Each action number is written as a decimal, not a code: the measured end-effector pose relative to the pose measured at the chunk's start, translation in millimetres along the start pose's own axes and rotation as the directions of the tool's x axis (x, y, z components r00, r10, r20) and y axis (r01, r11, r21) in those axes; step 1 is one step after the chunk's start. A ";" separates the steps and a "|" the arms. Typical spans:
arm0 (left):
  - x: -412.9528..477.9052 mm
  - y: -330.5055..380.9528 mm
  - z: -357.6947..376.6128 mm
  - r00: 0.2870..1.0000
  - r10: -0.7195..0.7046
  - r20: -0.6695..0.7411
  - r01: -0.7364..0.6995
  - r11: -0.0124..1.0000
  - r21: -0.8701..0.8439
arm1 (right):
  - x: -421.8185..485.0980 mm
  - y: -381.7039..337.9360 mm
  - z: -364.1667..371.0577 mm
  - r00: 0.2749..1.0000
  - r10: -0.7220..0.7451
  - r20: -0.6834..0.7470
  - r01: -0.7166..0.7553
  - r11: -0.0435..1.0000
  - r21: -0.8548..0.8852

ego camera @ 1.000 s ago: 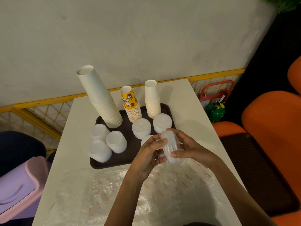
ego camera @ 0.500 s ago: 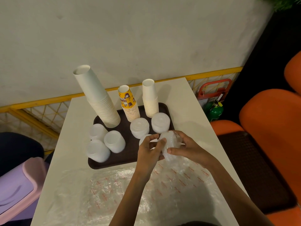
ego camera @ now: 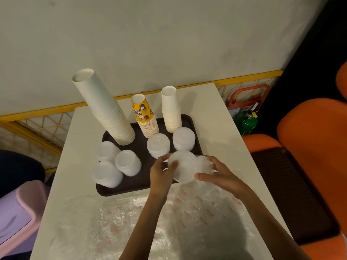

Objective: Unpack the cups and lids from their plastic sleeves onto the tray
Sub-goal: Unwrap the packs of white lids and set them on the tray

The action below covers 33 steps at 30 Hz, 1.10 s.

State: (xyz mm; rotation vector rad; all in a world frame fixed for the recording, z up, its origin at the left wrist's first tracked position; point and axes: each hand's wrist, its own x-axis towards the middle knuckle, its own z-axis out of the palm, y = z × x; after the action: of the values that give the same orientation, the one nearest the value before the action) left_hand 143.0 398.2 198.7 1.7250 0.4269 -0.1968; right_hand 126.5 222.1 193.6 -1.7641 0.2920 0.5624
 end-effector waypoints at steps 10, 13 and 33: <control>75.6 -59.2 -7.1 0.951 -0.216 -0.220 0.200 0.975 -0.093 | 21.5 6.1 -11.6 0.982 0.101 -0.159 -0.120 0.986 -0.114; 83.7 -69.6 2.7 0.957 -0.159 -0.241 0.172 0.984 0.035 | 23.9 5.2 -12.6 0.980 0.113 -0.162 -0.128 0.988 -0.082; 69.8 -98.0 32.8 0.976 0.117 -0.181 0.024 0.773 0.633 | 24.3 3.6 -11.2 0.980 0.087 -0.179 -0.095 0.995 -0.039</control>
State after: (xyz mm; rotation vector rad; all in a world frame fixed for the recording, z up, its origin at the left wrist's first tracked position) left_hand 172.4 392.6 77.7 2.4430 0.5078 -0.1261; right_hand 147.9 212.7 180.1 -1.8570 0.4889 0.4810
